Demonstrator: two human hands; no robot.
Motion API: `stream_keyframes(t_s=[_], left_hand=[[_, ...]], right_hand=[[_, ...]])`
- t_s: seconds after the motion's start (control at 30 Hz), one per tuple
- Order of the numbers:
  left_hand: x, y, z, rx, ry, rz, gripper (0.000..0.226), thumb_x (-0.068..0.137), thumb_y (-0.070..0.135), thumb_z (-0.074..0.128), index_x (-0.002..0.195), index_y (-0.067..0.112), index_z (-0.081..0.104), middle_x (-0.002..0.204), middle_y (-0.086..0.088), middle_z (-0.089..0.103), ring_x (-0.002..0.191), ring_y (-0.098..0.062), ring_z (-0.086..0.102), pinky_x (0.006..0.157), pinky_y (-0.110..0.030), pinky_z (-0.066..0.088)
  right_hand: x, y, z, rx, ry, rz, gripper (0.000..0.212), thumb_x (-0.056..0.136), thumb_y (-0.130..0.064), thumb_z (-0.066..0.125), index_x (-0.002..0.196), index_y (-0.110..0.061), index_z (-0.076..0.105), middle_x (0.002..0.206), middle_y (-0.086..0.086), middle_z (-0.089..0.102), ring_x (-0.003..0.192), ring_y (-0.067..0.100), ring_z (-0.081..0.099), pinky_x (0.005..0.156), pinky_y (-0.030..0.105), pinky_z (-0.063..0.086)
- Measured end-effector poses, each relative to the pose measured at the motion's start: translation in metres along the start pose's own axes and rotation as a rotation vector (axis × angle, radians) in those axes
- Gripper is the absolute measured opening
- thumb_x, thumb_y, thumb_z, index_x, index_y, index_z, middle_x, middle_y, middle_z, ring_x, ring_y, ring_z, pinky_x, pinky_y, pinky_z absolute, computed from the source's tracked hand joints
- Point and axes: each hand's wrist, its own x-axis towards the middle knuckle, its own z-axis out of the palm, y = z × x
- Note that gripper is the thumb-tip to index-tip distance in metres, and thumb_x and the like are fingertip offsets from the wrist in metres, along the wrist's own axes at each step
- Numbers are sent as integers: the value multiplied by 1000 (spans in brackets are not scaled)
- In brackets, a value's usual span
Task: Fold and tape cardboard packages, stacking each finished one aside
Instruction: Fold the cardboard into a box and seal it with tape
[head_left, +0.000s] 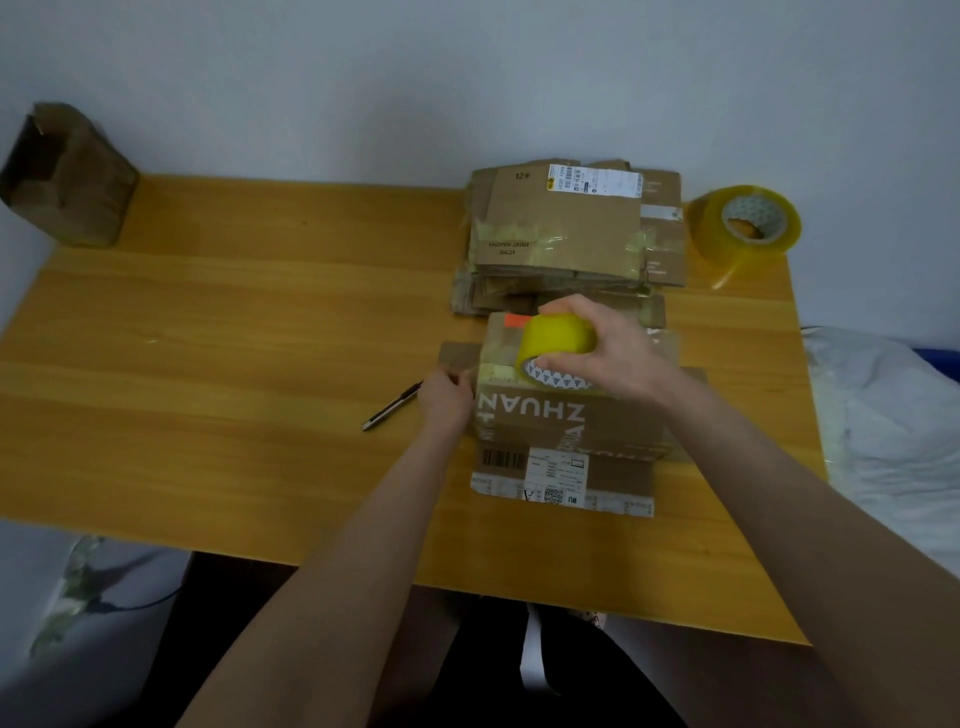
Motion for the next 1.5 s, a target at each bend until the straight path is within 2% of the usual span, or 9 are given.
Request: stream_keyframes(t_s=[0.1,0.17,0.33,0.43,0.63,0.9,1.1,1.3,1.5], left_hand=[[3,2,1,183,-45,35,40,100,29,49,68,5,49,66,-7,50,57,-19,48,48,-25,38],[0,3,-7,205,-65,17,37,98,34,52,75,6,48,67,-6,49,56,-16,47,40,-17,37],[-28,-3,-8,250,168,522,43,96,11,49,138,8,43,133,-10,51,121,-20,48,95,-26,43],[-50,-3,11,361,-68,758,71,94,24,54,152,9,15,158,-8,20,145,-19,16,117,-36,23],[-41,-7,12,547,-164,679,110,79,59,63,152,11,-5,161,-3,-5,147,-15,-2,120,-36,14],[-48,-1,11,792,-155,663,106,86,53,57,149,10,-15,158,-5,-18,146,-17,-11,118,-35,20],[-50,-11,15,792,-197,525,97,93,23,57,147,28,-23,160,-15,0,112,-31,57,81,-38,52],[-59,7,21,909,-73,575,98,89,36,63,151,15,-10,158,-19,-12,146,-34,-5,118,-46,7],[-75,30,51,851,-93,684,112,81,50,67,150,4,-7,159,-13,-9,147,-25,-7,120,-37,1]], right_hand=[[0,1,4,-12,27,18,57,79,-44,73,129,-38,47,121,3,51,105,22,51,86,39,50],[0,-2,6,-14,43,31,58,79,-44,73,131,-38,47,118,2,50,104,20,49,86,38,49],[1,-4,8,-21,70,38,58,80,-44,72,132,-38,48,113,3,49,102,20,48,81,32,43],[3,-6,8,-28,73,21,60,80,-44,72,135,-40,47,110,2,47,102,19,48,80,30,39],[-5,7,-5,150,33,65,66,74,-21,80,129,-28,43,124,-1,52,106,21,54,88,44,52],[-14,12,-22,-50,60,-14,61,74,-13,73,127,-35,52,115,2,59,99,23,56,82,45,52],[-20,23,-49,-209,-6,21,65,75,-22,72,132,-41,49,123,0,59,95,18,57,84,44,53],[-33,41,-53,141,-69,41,63,82,-38,72,138,-43,43,133,-15,45,117,11,49,97,30,44],[-45,56,-52,304,54,204,60,73,-58,68,120,-24,52,116,-2,56,98,13,56,77,23,49]])
